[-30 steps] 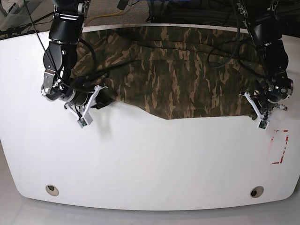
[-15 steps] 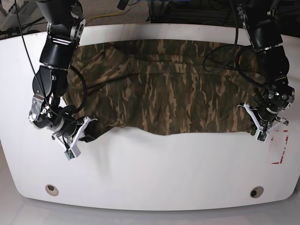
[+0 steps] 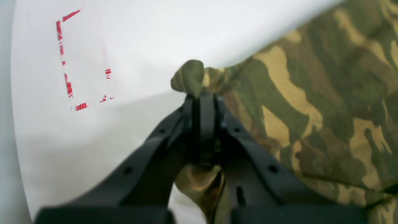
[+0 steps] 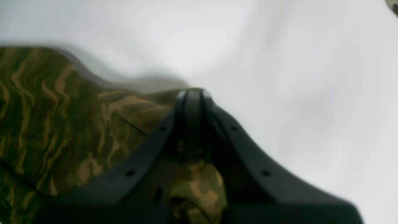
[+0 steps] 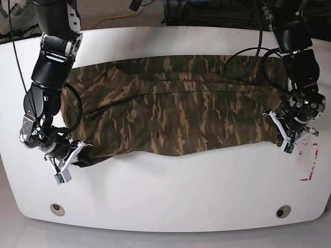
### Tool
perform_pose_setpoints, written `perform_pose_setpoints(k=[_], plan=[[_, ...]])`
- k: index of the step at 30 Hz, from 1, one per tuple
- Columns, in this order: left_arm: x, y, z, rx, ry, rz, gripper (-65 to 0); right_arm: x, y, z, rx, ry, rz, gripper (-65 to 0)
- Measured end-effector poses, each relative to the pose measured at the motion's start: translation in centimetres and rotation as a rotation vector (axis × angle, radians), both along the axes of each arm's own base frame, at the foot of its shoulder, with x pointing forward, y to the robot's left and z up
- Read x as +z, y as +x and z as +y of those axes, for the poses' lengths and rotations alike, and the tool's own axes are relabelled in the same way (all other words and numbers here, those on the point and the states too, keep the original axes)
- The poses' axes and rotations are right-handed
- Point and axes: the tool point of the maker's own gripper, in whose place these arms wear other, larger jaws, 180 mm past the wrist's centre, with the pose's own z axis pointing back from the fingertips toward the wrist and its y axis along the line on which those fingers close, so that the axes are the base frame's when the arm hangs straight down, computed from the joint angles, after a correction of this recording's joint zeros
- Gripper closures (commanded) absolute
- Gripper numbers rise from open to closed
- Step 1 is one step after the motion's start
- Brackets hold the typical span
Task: Fold the T-shirt properly
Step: 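Drag the held shirt edge with both grippers, folding it over, then pull the right gripper's corner outward while the left holds its corner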
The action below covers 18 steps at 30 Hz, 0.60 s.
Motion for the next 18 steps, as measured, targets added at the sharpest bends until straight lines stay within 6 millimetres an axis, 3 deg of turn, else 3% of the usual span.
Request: perform_pose_setpoints(k=[4,7,10,13,18], plan=[[-0.9,-0.3,0.9,0.014,-0.001,0.029,0.0,-1.7,-0.6,-0.9,-0.017,0.010,0.051,-7.0],[-1.5,-0.5,0.9,0.017,-0.006,0.046,0.0,-1.7,-0.7,-1.5,-0.025,0.002,0.052,-17.9],[-1.4,-0.5,0.9,0.017,-0.005,0.044,0.0,-1.5,-0.7,-1.8,-0.027,-0.005,0.050,-33.5],[-1.4,-0.5,0.9,0.016,-0.006,0.042,0.0,-1.8,-1.1,-2.2,-0.039,0.000,0.070,-42.8],[-1.5,-0.5,0.9,0.017,-0.005,0.044,0.0,-2.2,-2.1,-4.6,-0.117,0.026,0.073,-47.4]])
